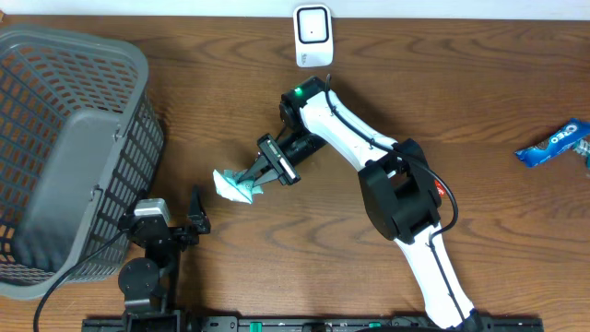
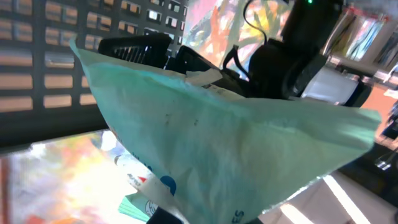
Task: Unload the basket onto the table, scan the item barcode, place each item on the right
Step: 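Raise the wipes pack to the scanner window and hold it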
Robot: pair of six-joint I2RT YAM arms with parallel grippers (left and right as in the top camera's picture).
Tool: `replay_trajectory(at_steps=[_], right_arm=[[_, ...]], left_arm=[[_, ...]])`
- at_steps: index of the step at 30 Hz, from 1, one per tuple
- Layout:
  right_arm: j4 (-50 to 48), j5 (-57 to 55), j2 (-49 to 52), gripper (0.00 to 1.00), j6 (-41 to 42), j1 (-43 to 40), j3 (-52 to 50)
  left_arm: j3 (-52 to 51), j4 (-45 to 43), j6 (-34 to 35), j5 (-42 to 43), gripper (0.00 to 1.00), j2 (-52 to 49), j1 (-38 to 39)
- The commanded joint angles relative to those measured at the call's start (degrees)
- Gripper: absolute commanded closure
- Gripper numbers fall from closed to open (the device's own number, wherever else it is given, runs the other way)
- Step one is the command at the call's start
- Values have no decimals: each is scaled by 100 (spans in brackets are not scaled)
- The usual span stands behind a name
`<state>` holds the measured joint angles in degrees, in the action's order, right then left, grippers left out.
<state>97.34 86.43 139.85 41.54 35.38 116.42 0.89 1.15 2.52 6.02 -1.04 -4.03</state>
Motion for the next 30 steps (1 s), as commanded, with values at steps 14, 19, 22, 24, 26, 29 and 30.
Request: replay_trajectory(at_steps=[14, 19, 22, 24, 26, 29, 30], right_arm=[[-92, 273, -87, 98, 3687, -654, 87], [-87, -68, -87, 99, 3976, -815, 87], [-90, -343, -87, 98, 3985, -905, 87], [-109, -640, -87, 98, 3803, -986, 87], [-321, -844, -87, 99, 3340, -1047, 87], [-981, -1493, -87, 98, 2911, -1202, 87], [-1257, -1816, -87, 98, 2962, -1266, 87]], left_arm=[[-66, 229, -101, 96, 2, -11, -28], [-66, 229, -101, 96, 2, -11, -28], [-66, 229, -101, 96, 2, -11, -28], [-66, 229, -101, 96, 2, -11, -28], [-66, 227, -101, 96, 2, -11, -28], [-66, 229, -101, 96, 2, -11, -28], [-66, 229, -101, 96, 2, -11, -28]])
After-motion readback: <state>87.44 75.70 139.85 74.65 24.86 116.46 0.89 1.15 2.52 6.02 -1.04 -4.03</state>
